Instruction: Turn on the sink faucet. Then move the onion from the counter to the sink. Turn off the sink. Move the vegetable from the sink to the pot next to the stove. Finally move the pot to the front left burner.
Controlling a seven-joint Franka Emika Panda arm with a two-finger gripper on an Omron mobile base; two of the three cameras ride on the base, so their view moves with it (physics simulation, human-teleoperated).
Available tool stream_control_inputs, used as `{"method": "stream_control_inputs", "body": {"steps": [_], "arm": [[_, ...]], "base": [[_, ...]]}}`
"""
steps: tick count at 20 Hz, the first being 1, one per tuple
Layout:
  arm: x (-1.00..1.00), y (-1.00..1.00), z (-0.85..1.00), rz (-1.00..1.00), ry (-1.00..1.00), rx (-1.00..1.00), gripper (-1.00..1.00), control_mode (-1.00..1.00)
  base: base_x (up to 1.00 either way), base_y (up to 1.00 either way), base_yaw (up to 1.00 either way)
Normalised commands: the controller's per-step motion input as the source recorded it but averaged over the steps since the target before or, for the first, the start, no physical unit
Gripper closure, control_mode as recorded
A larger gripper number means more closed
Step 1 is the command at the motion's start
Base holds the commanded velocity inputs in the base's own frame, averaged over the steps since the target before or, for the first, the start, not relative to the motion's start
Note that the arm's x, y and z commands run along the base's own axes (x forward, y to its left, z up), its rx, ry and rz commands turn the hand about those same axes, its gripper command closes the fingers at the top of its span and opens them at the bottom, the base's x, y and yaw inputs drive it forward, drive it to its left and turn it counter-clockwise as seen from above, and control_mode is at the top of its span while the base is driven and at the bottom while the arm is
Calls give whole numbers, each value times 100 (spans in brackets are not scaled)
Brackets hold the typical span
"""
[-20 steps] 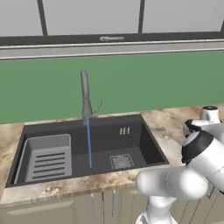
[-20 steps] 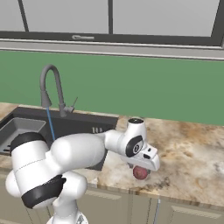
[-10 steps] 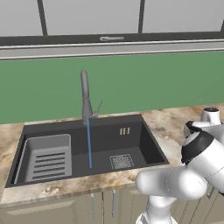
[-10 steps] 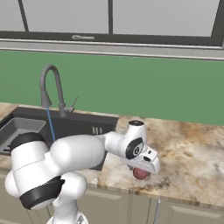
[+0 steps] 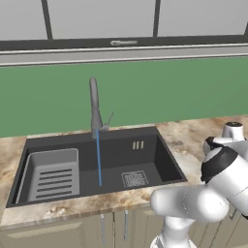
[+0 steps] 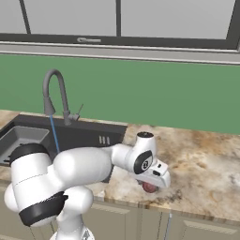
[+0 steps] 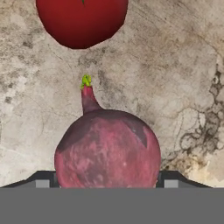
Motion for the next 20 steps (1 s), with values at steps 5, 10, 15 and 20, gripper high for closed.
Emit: {"method": "stream_control_inputs", "body": {"steps": [5,10,15,20], "arm": [[2,1,-11,1,-4,0,100,-100],[-1,31,28,5,-6,0,100,-100],[11,80,51,13,0,0,100,-100],[35,97,35,15,2,0,100,-100]], "base": [[0,0,0],[0,0,0],[0,0,0],[0,0,0]]}}
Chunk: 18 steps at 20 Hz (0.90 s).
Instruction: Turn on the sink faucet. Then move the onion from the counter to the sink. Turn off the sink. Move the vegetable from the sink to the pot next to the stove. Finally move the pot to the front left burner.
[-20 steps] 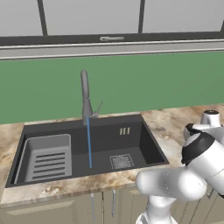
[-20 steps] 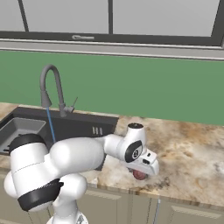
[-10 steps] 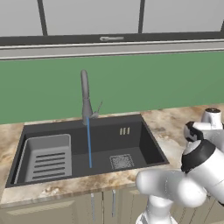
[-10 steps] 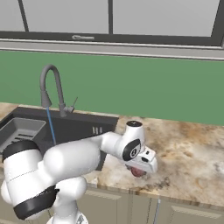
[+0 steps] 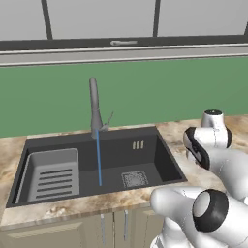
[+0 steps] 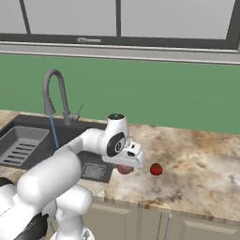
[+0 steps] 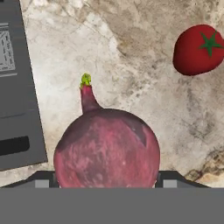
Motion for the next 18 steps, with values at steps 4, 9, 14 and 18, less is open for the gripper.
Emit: {"method": "stream_control_inputs", "body": {"steps": [4,9,14,18], "arm": [[45,98,18,15,0,0,100,-100],[49,96,3,14,1,0,100,-100],[64,77,-18,10,2,3,100,-100],[48,45,-34,6,3,1,100,-100]], "base": [[0,0,0],[0,0,0],[0,0,0],[0,0,0]]}}
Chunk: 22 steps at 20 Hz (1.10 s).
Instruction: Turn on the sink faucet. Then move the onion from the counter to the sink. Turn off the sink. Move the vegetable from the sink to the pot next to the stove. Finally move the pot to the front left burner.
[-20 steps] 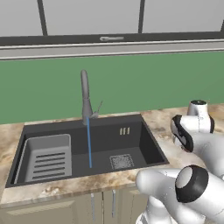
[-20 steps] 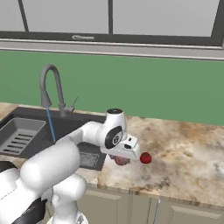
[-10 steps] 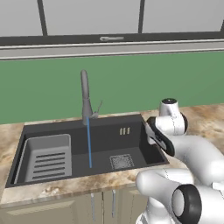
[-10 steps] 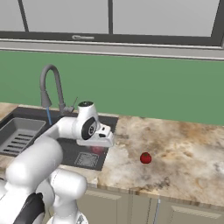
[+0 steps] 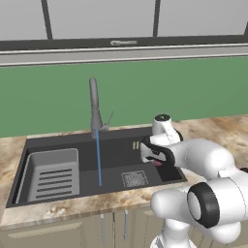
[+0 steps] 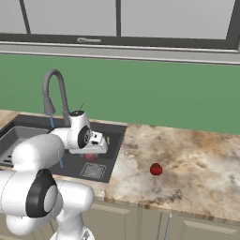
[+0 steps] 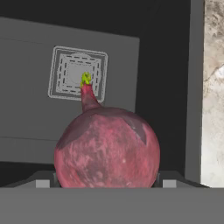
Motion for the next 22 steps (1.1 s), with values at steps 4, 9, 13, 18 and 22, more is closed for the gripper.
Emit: {"method": "stream_control_inputs", "body": {"steps": [4,9,13,18,22], "arm": [[17,0,-39,9,1,0,100,-100],[22,3,-29,2,8,0,100,-100],[26,12,-21,0,11,0,100,-100],[23,11,-26,0,5,0,100,-100],[22,8,-31,0,2,0,100,-100]], "base": [[0,0,0],[0,0,0],[0,0,0],[0,0,0],[0,0,0]]}}
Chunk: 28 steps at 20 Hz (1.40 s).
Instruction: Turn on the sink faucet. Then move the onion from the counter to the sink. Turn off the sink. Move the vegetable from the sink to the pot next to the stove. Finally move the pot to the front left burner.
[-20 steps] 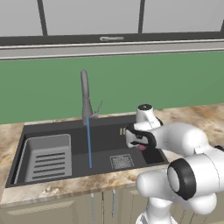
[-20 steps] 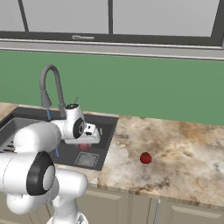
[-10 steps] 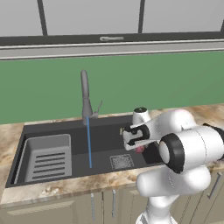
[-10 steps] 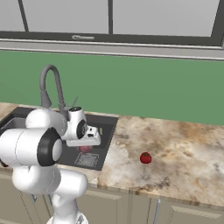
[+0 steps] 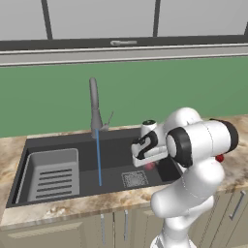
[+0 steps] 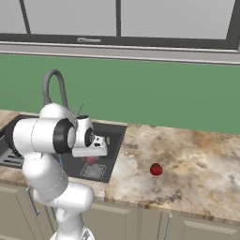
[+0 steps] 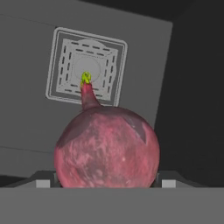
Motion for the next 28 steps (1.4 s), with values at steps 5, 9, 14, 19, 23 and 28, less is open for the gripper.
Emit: {"method": "stream_control_inputs", "body": {"steps": [5,9,14,19,23,28], "arm": [[18,6,-31,0,0,1,100,-100],[16,2,-26,0,0,0,100,-100],[8,2,-17,0,0,0,100,-100],[3,0,-15,0,0,-1,100,-100],[6,0,-24,0,0,0,100,-100],[13,1,-23,0,0,0,100,-100]], "base": [[0,0,0],[0,0,0],[0,0,0],[0,0,0],[0,0,0],[0,0,0]]}}
